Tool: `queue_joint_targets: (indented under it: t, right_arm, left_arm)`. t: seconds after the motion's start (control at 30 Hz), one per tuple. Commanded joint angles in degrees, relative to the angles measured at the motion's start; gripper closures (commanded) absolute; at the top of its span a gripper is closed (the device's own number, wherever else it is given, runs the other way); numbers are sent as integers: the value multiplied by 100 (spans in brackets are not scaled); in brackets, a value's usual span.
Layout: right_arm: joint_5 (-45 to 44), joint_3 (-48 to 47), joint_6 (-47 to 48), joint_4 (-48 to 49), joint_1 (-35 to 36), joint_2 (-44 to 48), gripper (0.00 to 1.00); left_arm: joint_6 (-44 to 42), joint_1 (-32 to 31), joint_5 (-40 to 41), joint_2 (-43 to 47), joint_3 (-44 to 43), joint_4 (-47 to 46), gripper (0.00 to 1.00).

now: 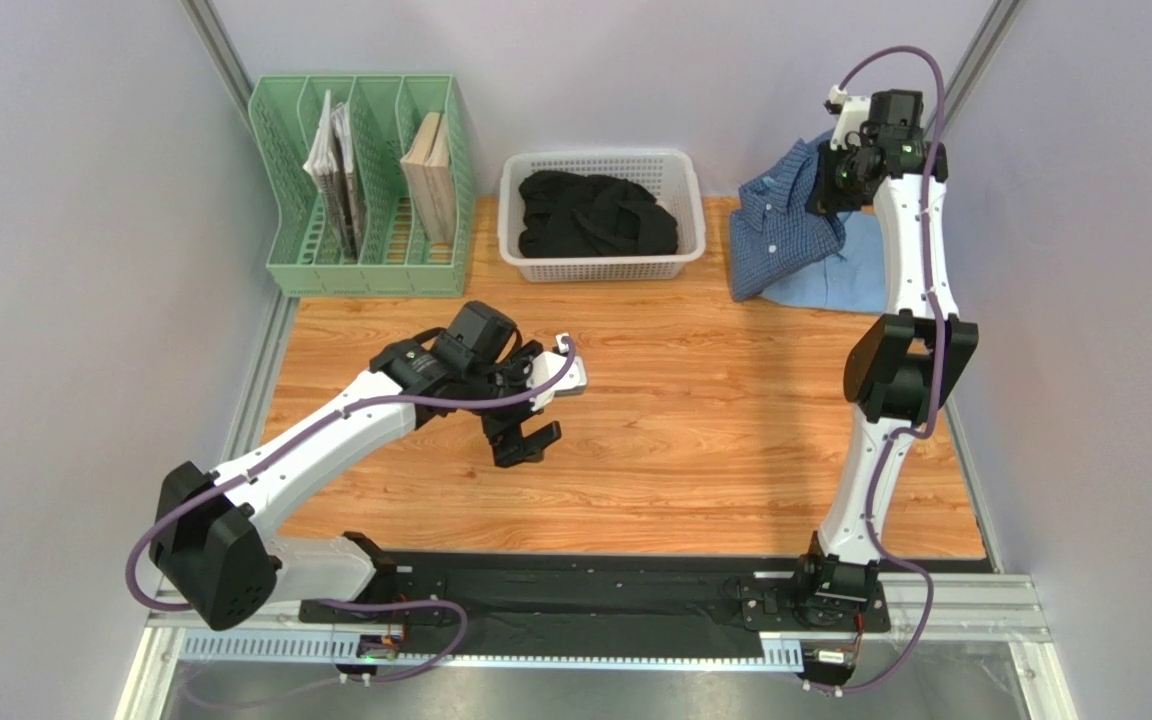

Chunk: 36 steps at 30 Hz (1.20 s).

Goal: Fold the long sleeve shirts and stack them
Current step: Neatly place the folded shirt to the corner

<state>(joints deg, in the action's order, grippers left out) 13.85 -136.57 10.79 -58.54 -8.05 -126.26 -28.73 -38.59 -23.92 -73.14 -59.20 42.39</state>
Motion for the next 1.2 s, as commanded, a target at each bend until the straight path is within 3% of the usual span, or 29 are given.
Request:
queue_joint_targets:
  t: [0.0,0.57,0.93,1.17]
  right_arm:
    - [-198,-159,336,-95,-12,365,100]
    - [-348,-379,1047,88,-302,93,100]
    - [-242,78,2040,1318,-566,-698,100]
    - [-576,184,2068,2241,-706,-1252,100]
  left_arm:
    - [87,27,-25,257,110,-29,1]
    - [17,36,-7,222,111,76,1]
    - [87,36,-113,72,-48,384,1]
    - [210,44,-78,99,-13,516,1]
